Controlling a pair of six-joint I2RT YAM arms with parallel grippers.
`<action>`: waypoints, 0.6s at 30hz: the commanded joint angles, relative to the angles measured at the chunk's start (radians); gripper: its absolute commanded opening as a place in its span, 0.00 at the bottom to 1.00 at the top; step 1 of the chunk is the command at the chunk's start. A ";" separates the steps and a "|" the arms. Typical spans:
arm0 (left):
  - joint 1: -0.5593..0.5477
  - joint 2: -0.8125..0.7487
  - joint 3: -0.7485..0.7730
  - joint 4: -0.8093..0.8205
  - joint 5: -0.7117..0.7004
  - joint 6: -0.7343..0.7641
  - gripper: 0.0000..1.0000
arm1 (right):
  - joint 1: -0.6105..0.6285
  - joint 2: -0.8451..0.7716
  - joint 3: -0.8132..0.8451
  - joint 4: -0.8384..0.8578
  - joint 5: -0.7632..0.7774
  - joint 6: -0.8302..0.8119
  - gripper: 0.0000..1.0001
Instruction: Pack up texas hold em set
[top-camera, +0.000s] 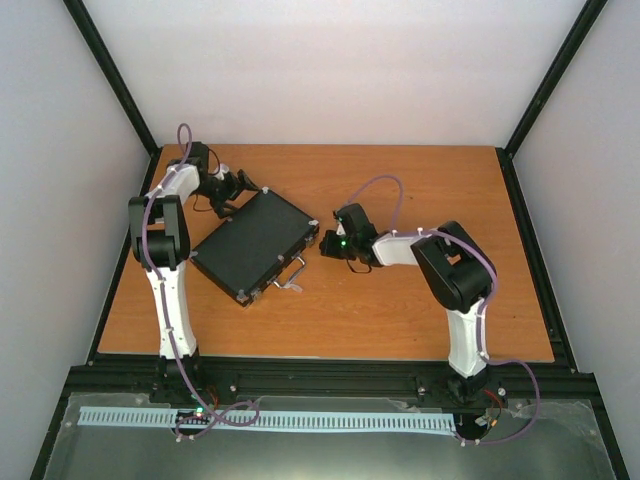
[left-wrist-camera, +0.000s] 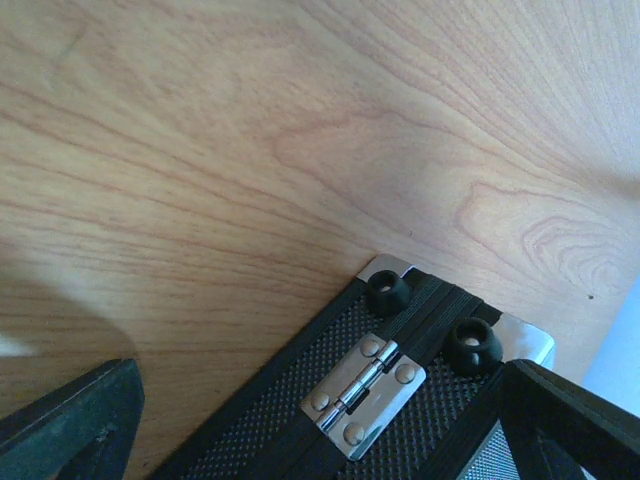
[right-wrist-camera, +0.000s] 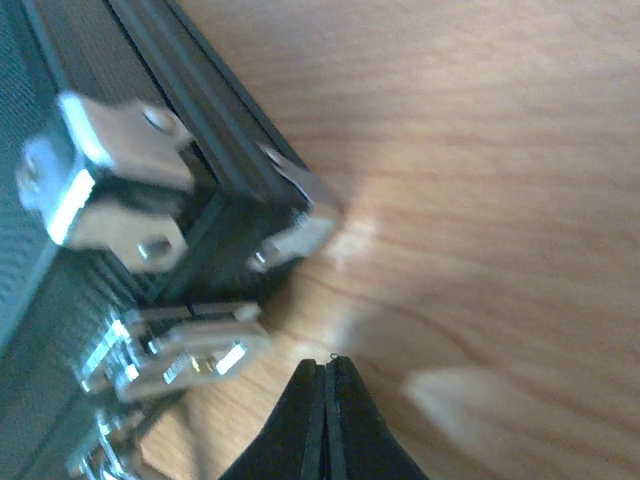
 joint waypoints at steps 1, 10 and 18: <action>-0.004 0.013 0.038 -0.053 -0.005 0.027 1.00 | -0.004 0.075 0.115 -0.050 -0.059 -0.060 0.03; -0.004 0.006 0.024 -0.055 -0.007 0.031 1.00 | -0.005 0.117 0.192 -0.125 -0.050 -0.068 0.03; -0.003 0.017 0.235 -0.196 -0.063 0.117 1.00 | -0.008 -0.114 0.067 -0.250 0.108 -0.122 0.43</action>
